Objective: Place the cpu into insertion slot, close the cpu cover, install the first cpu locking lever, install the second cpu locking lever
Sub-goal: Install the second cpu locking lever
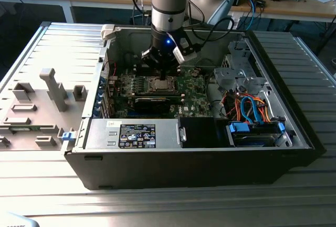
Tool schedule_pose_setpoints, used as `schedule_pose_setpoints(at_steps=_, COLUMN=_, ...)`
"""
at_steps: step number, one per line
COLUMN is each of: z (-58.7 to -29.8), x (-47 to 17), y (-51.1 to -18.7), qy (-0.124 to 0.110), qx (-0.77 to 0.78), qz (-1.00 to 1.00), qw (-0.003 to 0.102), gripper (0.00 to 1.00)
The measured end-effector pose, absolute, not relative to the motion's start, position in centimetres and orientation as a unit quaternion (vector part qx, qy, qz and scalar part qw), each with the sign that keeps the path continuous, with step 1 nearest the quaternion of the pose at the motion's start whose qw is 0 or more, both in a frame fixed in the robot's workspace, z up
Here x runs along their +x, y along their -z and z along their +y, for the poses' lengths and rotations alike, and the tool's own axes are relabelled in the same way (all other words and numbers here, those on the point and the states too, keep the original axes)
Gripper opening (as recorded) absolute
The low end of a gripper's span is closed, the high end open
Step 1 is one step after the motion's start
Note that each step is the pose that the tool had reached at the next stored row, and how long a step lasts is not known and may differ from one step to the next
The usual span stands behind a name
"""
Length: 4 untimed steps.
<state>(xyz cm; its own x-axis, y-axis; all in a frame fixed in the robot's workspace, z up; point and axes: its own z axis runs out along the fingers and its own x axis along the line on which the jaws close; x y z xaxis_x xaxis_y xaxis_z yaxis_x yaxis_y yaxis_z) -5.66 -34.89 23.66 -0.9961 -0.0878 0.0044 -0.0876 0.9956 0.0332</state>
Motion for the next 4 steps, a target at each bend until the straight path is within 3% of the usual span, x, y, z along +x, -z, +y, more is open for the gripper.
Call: schedule_pose_setpoints(at_steps=4, z=-34.9, x=-5.67, y=-23.7, qy=0.016, qx=0.044, qz=-0.999, qw=0.003, gripper=0.11)
